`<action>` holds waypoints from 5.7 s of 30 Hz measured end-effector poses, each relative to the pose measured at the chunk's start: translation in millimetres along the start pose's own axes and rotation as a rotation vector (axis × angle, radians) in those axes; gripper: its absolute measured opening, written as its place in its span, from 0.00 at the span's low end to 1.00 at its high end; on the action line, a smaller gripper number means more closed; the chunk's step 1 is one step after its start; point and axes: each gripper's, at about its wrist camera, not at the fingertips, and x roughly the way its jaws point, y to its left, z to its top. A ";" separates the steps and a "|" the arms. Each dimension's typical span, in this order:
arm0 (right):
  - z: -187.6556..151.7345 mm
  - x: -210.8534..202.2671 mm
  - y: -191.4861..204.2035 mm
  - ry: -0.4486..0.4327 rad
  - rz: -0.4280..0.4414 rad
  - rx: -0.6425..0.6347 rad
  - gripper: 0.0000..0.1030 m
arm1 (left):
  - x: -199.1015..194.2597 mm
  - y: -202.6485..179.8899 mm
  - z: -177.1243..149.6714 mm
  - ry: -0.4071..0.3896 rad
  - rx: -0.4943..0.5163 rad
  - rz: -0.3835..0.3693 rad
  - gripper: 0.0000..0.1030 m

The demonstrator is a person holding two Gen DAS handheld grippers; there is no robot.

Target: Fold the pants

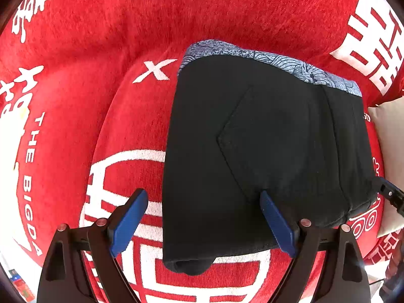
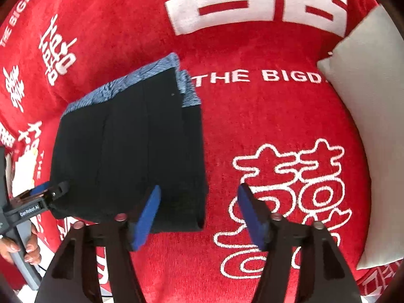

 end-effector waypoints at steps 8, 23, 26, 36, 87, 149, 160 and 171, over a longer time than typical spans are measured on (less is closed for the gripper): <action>11.8 0.2 -29.4 0.008 0.121 0.081 0.74 | -14.8 10.2 11.3 -0.047 0.011 -0.036 0.88; 62.1 70.0 -56.4 0.164 0.601 0.126 0.77 | 43.7 50.3 66.2 0.110 0.003 -0.446 0.88; 66.4 85.6 -52.9 0.191 0.649 0.112 0.77 | 51.9 50.4 66.5 0.132 -0.007 -0.513 0.88; 72.1 106.4 -26.6 0.248 0.696 0.143 0.57 | 59.6 25.1 64.2 0.112 0.019 -0.521 0.78; -79.0 -68.3 98.4 0.056 -0.093 0.019 1.00 | -82.5 -1.5 -81.0 0.023 0.184 0.101 0.99; -103.4 -116.9 153.6 0.111 -0.173 -0.047 1.00 | -144.5 -4.6 -97.6 0.048 0.239 0.135 0.99; -106.2 -116.2 158.8 0.110 -0.195 -0.083 1.00 | -145.6 -7.9 -101.7 0.039 0.283 0.132 0.99; -107.8 -115.8 162.9 0.108 -0.203 -0.096 1.00 | -146.2 -9.0 -102.7 0.032 0.295 0.132 0.99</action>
